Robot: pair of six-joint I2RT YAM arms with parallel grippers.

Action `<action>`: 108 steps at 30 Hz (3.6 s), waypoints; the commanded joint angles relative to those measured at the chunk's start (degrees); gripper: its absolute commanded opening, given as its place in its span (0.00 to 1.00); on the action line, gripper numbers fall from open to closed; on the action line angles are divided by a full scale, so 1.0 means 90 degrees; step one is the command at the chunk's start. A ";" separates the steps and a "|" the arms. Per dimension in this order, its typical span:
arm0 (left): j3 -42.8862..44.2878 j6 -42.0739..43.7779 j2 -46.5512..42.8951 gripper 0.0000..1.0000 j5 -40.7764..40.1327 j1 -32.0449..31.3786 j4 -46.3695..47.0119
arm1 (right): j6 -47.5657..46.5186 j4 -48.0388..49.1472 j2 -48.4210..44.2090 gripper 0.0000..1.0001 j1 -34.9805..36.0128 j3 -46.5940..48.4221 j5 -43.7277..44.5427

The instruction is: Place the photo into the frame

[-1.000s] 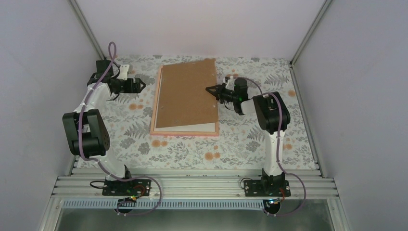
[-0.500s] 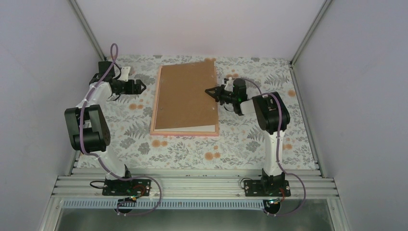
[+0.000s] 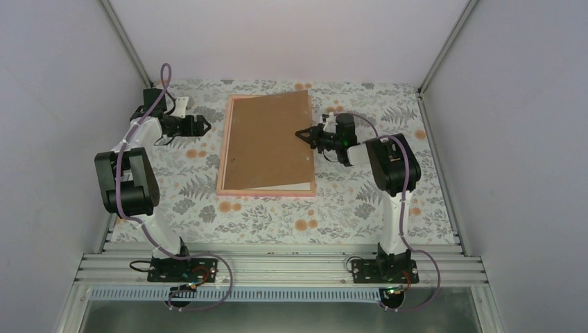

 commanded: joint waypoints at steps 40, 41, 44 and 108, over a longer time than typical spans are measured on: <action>-0.0306 -0.0505 0.0395 0.93 -0.0360 -0.0158 0.0348 | -0.3903 -0.5450 -0.1146 1.00 0.0849 0.1234 0.2800; -0.0328 -0.0497 0.0393 0.94 -0.0360 -0.0166 0.0356 | -0.3970 -0.5508 -0.1216 1.00 0.0853 0.1236 0.2853; -0.0363 -0.0505 0.0441 0.94 -0.0371 -0.0180 0.0398 | -0.4161 -0.5703 -0.1419 1.00 0.0853 0.1184 0.3000; -0.2651 0.5757 -0.1798 0.63 0.1060 -0.2317 -0.0539 | -0.8707 -0.7366 -0.0734 0.37 0.1674 0.1596 -0.0805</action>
